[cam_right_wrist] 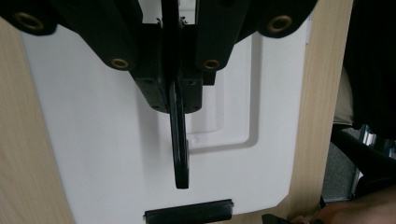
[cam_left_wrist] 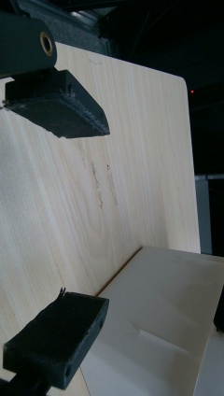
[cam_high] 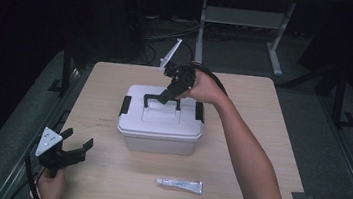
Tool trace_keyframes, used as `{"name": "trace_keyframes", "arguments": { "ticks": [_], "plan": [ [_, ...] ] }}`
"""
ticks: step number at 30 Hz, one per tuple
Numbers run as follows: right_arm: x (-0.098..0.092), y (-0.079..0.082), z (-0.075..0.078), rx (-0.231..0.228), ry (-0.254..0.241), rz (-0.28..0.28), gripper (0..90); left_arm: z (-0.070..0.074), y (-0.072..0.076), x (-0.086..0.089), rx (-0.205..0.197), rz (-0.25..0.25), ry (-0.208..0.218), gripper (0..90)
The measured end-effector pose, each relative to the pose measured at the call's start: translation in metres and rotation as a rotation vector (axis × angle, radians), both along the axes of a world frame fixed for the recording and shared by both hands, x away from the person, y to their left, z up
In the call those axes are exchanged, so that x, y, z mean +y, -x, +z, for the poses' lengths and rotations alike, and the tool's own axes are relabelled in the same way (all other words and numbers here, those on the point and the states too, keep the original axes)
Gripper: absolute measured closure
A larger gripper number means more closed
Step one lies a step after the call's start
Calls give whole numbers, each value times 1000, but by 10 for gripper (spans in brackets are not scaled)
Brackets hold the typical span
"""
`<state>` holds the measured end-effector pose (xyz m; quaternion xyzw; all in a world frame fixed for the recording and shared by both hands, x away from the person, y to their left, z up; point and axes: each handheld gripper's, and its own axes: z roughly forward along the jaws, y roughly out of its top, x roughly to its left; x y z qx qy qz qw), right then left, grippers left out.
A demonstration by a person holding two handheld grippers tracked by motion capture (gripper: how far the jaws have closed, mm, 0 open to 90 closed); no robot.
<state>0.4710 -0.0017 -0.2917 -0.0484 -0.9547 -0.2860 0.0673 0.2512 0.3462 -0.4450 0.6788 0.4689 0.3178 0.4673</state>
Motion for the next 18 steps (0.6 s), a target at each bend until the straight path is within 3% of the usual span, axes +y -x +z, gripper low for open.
{"name": "trace_keyframes", "arguments": {
  "ticks": [18],
  "plan": [
    [-8,7,26,-39,-37,-9,839,0,0,-1,0,-1,0,137]
  ]
}}
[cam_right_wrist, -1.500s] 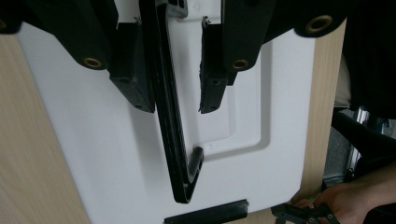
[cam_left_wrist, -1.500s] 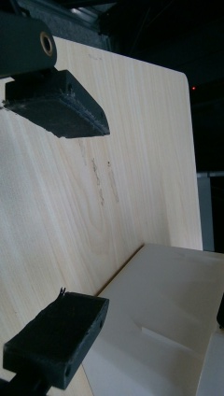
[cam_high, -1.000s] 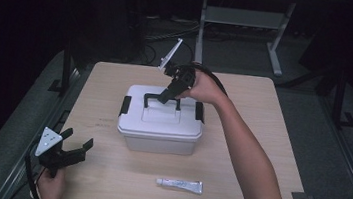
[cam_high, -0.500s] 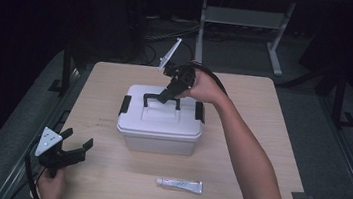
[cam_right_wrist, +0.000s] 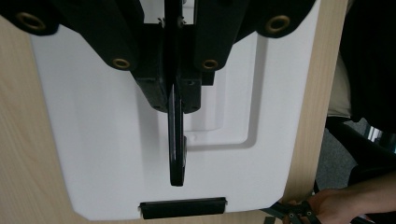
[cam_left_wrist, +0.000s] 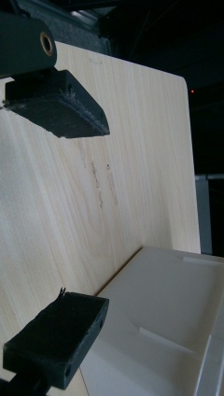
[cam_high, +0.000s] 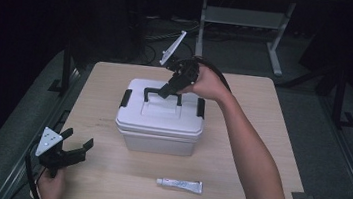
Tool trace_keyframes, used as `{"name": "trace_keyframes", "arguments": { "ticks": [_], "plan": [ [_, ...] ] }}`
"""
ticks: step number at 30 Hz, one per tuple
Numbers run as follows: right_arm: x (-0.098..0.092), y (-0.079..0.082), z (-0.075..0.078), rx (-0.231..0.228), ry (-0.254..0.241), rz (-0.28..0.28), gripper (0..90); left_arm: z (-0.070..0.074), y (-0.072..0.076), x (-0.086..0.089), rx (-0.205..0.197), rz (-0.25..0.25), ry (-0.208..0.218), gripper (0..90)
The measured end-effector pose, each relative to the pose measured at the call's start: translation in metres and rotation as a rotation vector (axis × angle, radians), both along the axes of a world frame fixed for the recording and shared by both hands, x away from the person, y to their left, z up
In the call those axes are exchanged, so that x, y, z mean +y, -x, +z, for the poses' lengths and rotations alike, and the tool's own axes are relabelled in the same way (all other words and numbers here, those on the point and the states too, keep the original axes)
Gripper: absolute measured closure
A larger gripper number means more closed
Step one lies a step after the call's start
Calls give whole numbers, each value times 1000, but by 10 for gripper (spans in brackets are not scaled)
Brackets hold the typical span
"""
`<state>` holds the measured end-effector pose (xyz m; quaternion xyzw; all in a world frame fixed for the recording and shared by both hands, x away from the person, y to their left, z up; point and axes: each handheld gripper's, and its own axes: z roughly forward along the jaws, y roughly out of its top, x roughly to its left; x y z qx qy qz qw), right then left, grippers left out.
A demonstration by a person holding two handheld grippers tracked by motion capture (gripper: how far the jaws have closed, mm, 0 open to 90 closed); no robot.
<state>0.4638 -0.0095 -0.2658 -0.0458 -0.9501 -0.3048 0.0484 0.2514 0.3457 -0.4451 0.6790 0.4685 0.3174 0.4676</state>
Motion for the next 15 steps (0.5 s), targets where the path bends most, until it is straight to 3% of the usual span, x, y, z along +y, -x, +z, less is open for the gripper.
{"name": "trace_keyframes", "arguments": {
  "ticks": [8,15],
  "plan": [
    [-18,10,19,-34,-21,-15,839,0,0,1,0,1,-1,137],
    [-47,22,28,-55,-21,-56,839,0,0,-1,0,1,2,137]
  ]
}}
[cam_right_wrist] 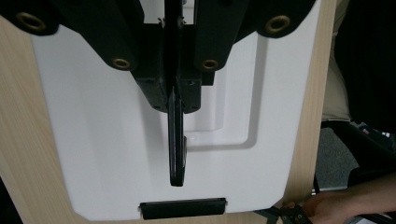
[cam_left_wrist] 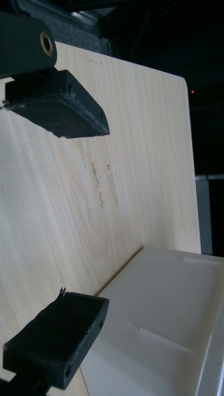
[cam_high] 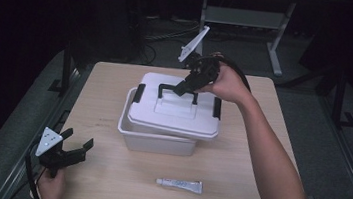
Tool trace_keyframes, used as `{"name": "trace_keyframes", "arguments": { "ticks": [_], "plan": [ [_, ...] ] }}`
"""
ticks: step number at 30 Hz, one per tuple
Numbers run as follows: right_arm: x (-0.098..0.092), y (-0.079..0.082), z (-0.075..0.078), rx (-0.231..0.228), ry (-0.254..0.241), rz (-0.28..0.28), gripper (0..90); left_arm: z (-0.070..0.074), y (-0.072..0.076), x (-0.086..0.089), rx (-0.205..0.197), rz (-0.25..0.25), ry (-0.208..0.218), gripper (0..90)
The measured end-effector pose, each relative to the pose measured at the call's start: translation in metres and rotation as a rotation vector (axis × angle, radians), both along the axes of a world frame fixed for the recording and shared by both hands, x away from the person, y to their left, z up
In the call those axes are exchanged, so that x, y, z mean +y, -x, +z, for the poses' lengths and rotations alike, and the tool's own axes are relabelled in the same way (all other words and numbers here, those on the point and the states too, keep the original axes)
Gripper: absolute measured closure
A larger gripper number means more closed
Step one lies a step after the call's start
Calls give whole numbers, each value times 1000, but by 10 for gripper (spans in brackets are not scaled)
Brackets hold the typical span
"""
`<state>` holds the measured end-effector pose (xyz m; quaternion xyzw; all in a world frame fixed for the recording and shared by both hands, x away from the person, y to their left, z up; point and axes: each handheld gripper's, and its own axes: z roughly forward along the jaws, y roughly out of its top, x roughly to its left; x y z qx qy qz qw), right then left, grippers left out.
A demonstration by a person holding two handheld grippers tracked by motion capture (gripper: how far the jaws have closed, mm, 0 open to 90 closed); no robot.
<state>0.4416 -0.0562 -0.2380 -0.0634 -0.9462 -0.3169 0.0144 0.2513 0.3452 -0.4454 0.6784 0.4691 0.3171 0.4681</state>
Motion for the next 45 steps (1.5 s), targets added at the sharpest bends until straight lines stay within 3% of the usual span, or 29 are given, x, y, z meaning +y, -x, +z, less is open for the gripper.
{"name": "trace_keyframes", "arguments": {
  "ticks": [25,45],
  "plan": [
    [-137,44,4,-15,-21,-231,839,-1,-2,-7,14,-21,-32,137],
    [-206,67,-29,37,-32,-372,838,-2,-3,-9,13,-23,-35,137]
  ]
}}
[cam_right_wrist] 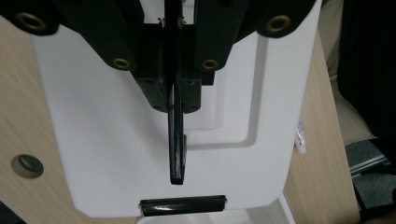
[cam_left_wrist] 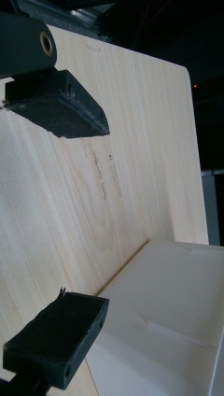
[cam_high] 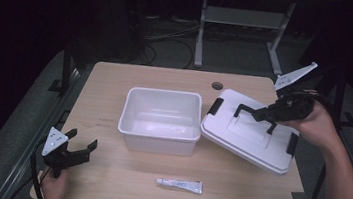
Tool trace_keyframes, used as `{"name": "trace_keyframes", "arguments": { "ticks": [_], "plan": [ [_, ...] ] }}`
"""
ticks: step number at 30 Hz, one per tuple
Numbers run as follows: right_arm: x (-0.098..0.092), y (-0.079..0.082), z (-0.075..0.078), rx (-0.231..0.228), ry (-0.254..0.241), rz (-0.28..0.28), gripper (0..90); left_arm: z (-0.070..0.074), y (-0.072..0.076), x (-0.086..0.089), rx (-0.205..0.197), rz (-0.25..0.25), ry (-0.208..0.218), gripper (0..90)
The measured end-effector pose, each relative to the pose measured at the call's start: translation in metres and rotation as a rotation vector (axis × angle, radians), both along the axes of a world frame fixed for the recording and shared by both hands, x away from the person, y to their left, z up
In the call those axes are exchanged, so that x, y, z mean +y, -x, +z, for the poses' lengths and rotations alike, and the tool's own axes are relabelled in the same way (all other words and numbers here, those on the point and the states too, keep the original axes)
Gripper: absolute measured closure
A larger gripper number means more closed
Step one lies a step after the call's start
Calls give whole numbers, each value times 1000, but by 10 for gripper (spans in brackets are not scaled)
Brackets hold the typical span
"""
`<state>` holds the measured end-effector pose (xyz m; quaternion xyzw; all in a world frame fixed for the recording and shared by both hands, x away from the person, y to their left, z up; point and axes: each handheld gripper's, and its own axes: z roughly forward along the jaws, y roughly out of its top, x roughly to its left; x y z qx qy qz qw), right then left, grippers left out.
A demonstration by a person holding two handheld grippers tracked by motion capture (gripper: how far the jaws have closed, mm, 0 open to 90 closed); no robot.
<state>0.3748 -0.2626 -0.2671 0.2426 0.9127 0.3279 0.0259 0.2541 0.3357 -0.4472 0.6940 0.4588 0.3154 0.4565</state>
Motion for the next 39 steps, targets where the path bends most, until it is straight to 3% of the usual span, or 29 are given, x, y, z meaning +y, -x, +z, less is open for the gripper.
{"name": "trace_keyframes", "arguments": {
  "ticks": [17,30,39],
  "plan": [
    [-33,6,-46,67,3,-81,838,0,0,-3,3,-2,-9,137],
    [-31,3,-98,140,31,-100,838,0,0,-3,2,-2,-12,137],
    [-24,-3,-120,167,62,-106,837,0,0,-2,0,2,-6,137]
  ]
}}
